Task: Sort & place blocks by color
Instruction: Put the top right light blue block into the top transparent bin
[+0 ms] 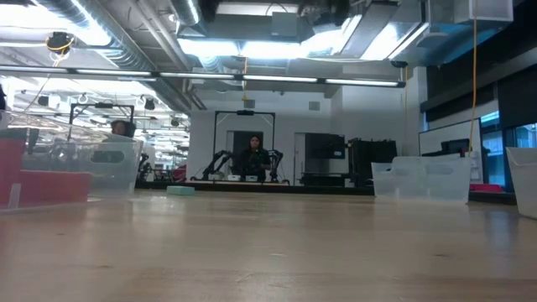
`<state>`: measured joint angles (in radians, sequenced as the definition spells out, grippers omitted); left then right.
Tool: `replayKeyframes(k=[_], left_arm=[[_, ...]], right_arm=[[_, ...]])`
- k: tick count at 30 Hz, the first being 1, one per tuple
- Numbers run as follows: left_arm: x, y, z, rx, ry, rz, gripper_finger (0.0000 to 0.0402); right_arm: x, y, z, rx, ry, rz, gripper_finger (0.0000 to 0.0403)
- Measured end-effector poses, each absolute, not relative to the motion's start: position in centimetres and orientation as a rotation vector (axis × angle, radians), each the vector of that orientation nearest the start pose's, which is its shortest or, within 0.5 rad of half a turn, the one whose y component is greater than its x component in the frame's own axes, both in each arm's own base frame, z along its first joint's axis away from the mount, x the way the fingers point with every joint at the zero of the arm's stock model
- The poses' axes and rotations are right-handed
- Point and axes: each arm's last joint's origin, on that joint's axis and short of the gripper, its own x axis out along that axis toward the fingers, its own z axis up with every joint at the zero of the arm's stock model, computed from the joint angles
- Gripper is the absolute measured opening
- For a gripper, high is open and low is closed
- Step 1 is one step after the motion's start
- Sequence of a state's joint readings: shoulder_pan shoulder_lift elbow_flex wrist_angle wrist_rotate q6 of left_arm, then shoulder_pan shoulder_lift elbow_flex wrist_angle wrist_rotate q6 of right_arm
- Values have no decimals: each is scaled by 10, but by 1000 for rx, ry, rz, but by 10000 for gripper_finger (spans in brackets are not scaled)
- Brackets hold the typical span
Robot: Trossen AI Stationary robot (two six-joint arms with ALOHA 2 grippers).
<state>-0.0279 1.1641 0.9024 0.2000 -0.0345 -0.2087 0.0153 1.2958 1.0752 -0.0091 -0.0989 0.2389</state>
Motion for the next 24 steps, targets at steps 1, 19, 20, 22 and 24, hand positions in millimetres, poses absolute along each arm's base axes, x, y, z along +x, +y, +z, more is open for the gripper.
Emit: replayKeyframes(k=[1,19,20,22,24], left_arm=[[258,-4,339,-209,53,19,191],[165,3,344,-239,-187,134,194],[163,3,344,-241,-201,135,194],[160,4,345,-242,-220,136,194],[160,4,346,-243,-233,135,194]], right_arm=[[289,5,342,242,259,74,135],[222,-2,342,285,245,-49,135],[220,-2,342,291,211,-45,135],[218,-2,342,298,180,-42,135],[218,-2,343,305,166,-40,135]])
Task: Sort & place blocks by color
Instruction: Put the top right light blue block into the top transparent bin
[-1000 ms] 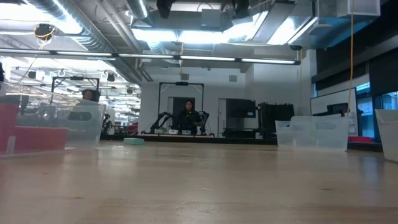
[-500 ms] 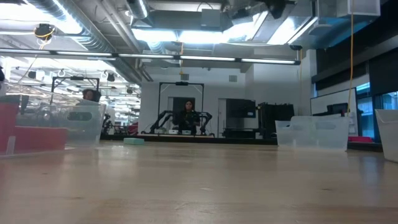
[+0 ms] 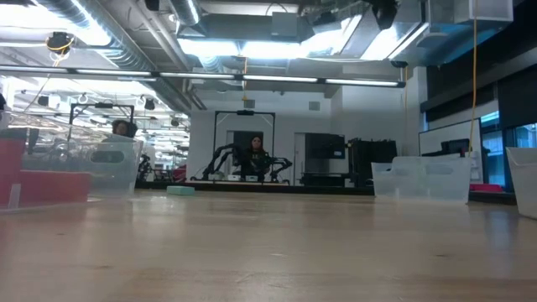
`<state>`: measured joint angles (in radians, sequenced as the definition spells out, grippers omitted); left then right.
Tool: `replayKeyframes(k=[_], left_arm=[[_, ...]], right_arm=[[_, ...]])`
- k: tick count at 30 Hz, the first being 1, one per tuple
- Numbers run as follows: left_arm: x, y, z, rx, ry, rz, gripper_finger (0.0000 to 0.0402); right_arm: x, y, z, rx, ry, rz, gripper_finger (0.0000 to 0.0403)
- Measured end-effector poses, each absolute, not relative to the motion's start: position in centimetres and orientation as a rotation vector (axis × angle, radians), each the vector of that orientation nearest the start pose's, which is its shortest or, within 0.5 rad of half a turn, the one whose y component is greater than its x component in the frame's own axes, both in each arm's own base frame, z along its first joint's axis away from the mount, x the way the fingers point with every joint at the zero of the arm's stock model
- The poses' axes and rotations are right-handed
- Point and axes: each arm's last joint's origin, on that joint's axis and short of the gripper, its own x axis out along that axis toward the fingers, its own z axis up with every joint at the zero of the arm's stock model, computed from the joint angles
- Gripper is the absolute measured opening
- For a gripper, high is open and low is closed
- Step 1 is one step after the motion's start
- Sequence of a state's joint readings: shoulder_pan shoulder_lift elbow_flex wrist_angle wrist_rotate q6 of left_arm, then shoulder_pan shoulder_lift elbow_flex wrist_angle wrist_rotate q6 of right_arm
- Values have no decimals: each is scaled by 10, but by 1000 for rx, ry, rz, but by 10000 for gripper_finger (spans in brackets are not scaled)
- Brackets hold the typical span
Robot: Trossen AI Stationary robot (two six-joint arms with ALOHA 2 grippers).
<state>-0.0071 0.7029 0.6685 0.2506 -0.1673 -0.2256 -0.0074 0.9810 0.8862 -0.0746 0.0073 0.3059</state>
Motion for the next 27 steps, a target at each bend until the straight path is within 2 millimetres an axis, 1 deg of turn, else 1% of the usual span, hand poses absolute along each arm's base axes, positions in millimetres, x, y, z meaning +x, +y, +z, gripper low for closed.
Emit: replayKeyframes(k=[5,8,10,13,15,17,19,21,25,27], left_arm=[[160,4,346,-243,-231,134,194],[160,4,346,-243,-231,134,194],[160,4,346,-243,-231,135,194],[160,4,346,-243,-231,136,194],[160,4,346,-243,-231,142,194],[160,4,346,-243,-232,142,194],[160,4,346,-243,-231,143,194],[160,4,346,-243,-231,143,194],[160,4,346,-243,-230,143,194],[160,4,346,-243,-230,143,194]], right_arm=[[217,-3,344,312,157,-60,135],[219,-7,349,334,174,-195,135],[220,-12,357,319,239,-323,135],[224,-28,370,275,397,-517,135],[225,-44,375,249,526,-644,135],[226,-64,375,257,657,-752,135],[225,-87,369,274,802,-840,135],[222,-111,355,298,940,-897,135],[212,-156,318,436,1170,-918,135],[206,-175,298,505,1247,-921,135]])
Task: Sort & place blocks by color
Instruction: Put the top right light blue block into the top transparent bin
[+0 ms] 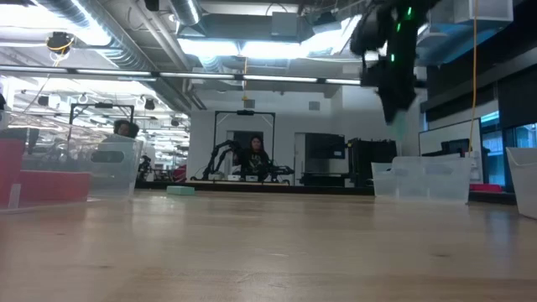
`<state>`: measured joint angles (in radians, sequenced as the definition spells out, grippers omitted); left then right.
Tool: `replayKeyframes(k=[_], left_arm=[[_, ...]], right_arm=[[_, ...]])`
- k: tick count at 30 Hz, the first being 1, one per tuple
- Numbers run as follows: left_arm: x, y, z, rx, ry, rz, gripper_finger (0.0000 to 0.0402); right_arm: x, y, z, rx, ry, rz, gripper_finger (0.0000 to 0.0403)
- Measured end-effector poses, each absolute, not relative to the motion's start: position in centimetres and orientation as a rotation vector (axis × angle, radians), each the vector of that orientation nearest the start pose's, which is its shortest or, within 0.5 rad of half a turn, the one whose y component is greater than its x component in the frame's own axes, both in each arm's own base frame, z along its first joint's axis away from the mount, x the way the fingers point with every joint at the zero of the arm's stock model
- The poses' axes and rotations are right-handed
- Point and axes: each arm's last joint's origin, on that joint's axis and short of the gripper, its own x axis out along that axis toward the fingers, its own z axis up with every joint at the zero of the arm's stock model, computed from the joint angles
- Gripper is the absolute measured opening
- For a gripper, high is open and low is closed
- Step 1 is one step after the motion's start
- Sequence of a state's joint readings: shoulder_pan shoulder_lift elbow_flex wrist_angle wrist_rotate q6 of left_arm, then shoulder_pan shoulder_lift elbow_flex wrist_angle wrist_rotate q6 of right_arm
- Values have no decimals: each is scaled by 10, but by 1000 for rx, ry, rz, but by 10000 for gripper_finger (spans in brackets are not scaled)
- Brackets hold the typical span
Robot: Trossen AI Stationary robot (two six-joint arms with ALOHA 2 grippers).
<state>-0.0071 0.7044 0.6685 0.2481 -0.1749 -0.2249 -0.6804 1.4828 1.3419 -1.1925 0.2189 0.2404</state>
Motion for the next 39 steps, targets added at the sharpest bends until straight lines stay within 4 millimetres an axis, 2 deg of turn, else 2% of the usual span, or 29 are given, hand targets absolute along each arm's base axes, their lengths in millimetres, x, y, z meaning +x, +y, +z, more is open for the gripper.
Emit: replayKeyframes(k=[4,7,17,27,35,37,39], left_arm=[[160,4,346,-243,-230,143,194],[160,4,346,-243,-229,143,194],[160,5,346,-245,-232,168,194],[160,5,346,-246,-233,170,194],[159,5,350,-251,-281,168,194],[158,5,352,-252,-293,167,194],[158,5,352,-252,-295,168,194]], right_arm=[[196,-205,264,688,1317,-903,135],[192,-221,241,761,1355,-915,135],[205,-254,194,906,1288,-973,135],[205,-264,176,927,1304,-988,135],[205,-267,174,916,1300,-981,135],[205,-267,175,906,1303,-973,153],[204,-266,176,907,1307,-973,190]])
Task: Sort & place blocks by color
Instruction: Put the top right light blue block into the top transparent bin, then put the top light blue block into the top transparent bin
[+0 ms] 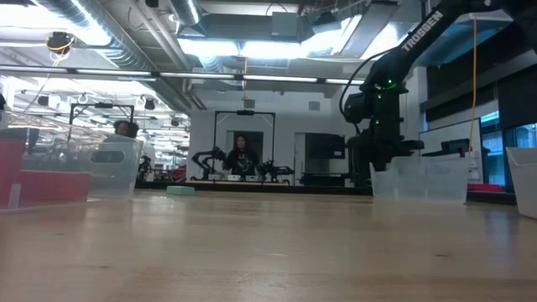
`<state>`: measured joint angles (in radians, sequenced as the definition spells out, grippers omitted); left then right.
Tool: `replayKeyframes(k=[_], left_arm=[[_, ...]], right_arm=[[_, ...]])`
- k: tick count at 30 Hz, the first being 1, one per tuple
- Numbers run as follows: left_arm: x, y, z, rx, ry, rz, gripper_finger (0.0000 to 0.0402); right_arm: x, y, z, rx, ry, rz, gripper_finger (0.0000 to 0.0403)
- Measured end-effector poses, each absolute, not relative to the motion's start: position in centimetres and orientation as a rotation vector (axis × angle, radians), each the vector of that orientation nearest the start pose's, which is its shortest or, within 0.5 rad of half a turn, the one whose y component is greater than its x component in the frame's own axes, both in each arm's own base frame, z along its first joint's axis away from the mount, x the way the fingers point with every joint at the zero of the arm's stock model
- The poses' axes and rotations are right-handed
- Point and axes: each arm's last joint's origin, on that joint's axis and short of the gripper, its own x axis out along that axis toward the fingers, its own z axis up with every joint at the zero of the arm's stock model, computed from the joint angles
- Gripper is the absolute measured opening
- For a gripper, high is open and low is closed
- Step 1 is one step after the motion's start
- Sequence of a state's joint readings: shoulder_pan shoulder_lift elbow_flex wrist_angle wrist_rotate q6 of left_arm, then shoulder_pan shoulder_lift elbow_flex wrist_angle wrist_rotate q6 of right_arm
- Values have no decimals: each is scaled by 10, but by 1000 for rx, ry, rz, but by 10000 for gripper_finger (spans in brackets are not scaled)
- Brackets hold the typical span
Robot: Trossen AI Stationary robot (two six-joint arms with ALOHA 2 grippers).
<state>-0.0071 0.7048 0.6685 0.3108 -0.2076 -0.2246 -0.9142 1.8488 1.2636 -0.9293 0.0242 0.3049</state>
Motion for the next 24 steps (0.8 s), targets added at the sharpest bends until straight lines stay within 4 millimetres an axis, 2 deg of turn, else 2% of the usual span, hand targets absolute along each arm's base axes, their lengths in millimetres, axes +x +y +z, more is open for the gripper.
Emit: replayKeyframes(k=[6,11,14,18,21,24], left_arm=[[158,5,352,-252,-294,168,194],[158,5,352,-253,-294,168,194],[158,5,352,-273,-296,162,194],[159,4,352,-284,-295,146,194],[159,4,351,-284,-294,145,194],[159,4,351,-284,-293,145,194]], right_arm=[[202,-264,182,893,1300,-976,290],[197,-258,194,840,1336,-923,327],[192,-251,216,778,1298,-896,329],[182,-235,259,703,1143,-873,323],[175,-210,289,679,934,-758,319],[171,-174,308,652,698,-564,318]])
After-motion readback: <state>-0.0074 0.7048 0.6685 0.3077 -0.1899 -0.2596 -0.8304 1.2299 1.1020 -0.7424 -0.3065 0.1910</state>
